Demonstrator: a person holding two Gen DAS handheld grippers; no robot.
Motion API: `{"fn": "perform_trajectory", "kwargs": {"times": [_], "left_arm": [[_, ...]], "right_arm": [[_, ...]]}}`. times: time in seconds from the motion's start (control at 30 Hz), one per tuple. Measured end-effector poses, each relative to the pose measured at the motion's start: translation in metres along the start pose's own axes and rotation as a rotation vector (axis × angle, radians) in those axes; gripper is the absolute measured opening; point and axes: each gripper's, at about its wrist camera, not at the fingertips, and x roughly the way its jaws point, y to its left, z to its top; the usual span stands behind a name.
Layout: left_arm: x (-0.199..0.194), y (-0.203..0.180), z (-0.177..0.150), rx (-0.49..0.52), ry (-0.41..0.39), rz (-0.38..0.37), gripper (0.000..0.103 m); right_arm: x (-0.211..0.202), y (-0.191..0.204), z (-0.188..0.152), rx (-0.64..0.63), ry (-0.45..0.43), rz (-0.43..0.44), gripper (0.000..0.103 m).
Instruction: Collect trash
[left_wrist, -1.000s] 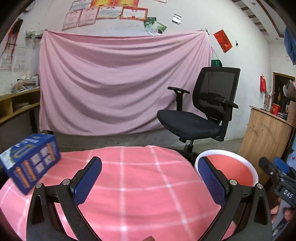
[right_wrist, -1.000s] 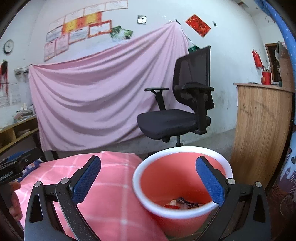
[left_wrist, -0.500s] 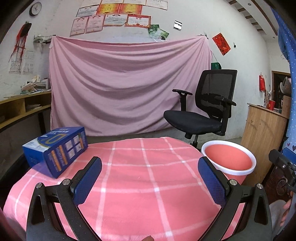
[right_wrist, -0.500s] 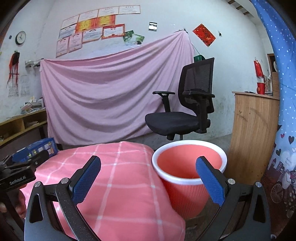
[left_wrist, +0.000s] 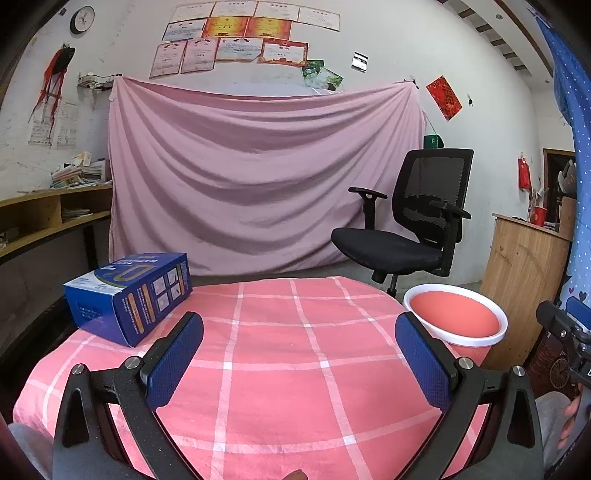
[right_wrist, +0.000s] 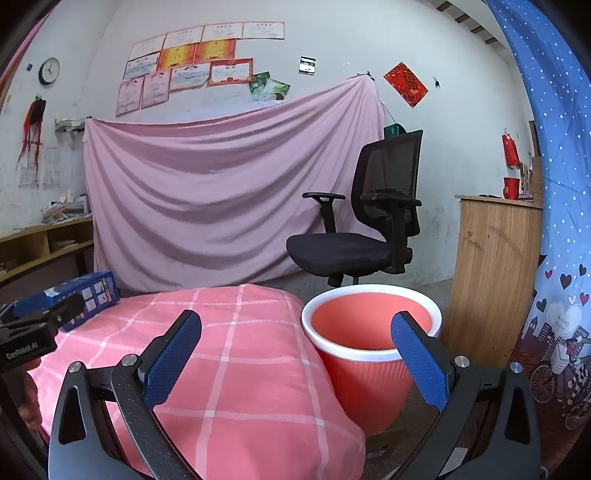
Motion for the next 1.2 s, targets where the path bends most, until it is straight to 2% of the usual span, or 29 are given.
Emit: {"fn": "perform_trajectory", "kwargs": {"times": [1.2], "left_arm": [[0.001, 0.0041, -0.0034, -0.003, 0.0, 0.003, 0.102]], "right_arm": [[0.0008, -0.0024, -0.0027, -0.003, 0.014, 0.013, 0.103]]}}
